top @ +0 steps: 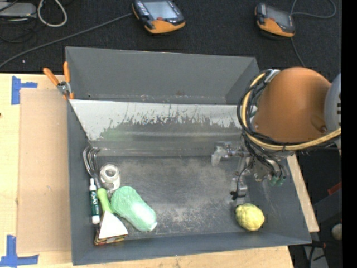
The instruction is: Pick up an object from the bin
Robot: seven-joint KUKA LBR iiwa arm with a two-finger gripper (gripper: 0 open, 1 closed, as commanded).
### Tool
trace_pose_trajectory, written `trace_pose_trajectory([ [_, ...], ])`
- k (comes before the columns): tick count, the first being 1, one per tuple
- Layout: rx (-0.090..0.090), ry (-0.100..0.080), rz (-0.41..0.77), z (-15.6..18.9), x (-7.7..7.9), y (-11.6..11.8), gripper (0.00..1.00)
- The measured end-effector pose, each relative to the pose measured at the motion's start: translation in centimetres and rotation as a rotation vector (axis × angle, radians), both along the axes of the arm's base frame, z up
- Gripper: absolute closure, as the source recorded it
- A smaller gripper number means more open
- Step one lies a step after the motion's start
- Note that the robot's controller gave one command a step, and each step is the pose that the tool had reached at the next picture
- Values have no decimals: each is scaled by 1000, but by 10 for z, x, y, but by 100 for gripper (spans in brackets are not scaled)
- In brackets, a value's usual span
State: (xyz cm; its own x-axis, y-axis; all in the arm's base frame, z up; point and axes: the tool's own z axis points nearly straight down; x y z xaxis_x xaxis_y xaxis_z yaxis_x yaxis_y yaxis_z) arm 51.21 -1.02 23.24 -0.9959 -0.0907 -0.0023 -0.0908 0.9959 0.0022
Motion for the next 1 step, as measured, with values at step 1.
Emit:
trace_pose_trajectory([
  [1,-1,2,17,-14,-23,-68,0],
])
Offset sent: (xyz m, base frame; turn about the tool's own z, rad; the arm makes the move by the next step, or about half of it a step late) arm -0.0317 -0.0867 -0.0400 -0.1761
